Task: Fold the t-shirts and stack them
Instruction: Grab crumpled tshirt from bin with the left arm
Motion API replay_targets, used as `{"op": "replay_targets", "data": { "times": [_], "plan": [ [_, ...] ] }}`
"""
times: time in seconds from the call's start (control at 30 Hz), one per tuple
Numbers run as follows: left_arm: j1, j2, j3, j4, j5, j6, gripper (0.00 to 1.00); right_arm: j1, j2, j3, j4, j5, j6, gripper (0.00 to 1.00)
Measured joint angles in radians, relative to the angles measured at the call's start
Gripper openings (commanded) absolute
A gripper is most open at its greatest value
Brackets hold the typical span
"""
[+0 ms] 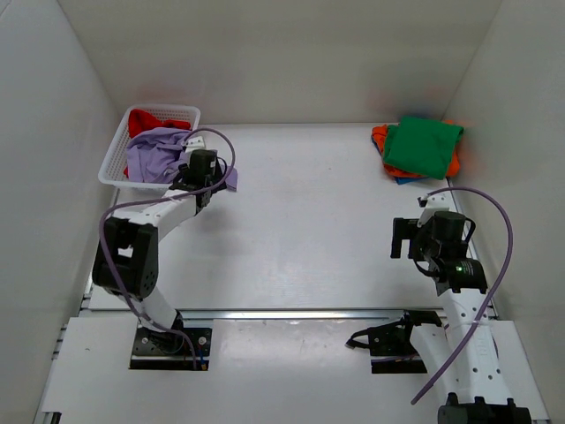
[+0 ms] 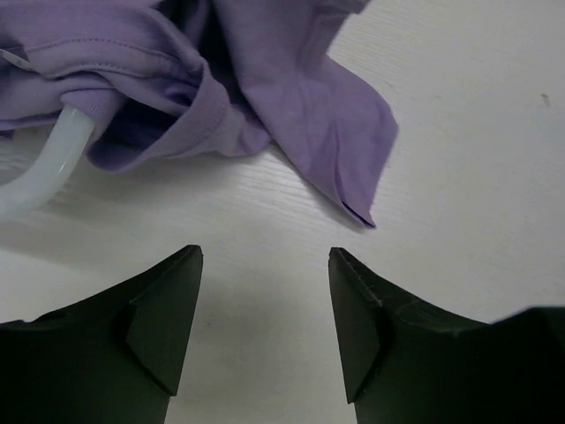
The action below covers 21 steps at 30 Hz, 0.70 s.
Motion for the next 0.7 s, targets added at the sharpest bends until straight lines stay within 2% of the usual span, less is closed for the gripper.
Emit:
{"op": "replay_targets", "data": {
  "times": [0.13,0.17,0.37,0.43,0.47,0.53,0.57,0.6,0.7],
  "plan": [
    [0.011,0.112,0.014,0.057,-0.069,-0.016,0.73,-0.001,0.024,0.0,0.0,-0.007,0.0,0.96],
    [0.017,0.196,0.064,0.068,-0.097,-0.017,0.73,-0.003,0.033,0.0,0.0,-0.008,-0.001,0.97],
    [0.029,0.362,0.254,0.037,-0.136,-0.027,0.76,-0.01,0.041,0.0,0.0,-0.017,-0.004,0.96],
    [0.031,0.388,0.304,0.018,-0.145,-0.036,0.74,-0.012,0.045,0.0,0.0,-0.021,-0.005,0.96],
    [0.032,0.398,0.326,0.009,-0.148,-0.042,0.66,-0.012,0.047,0.0,0.0,-0.021,-0.006,0.97],
    [0.037,0.406,0.35,-0.001,-0.151,-0.058,0.42,-0.012,0.051,0.0,0.0,-0.023,-0.007,0.96],
    [0.042,0.405,0.352,0.0,-0.15,-0.066,0.18,-0.012,0.052,0.0,0.0,-0.025,-0.008,0.96],
    [0.045,0.405,0.352,-0.001,-0.145,-0.078,0.0,-0.012,0.053,0.0,0.0,-0.026,-0.008,0.96],
    [0.068,0.405,0.347,-0.014,-0.115,-0.095,0.0,-0.012,0.053,0.0,0.0,-0.029,-0.008,0.96]
  ]
}}
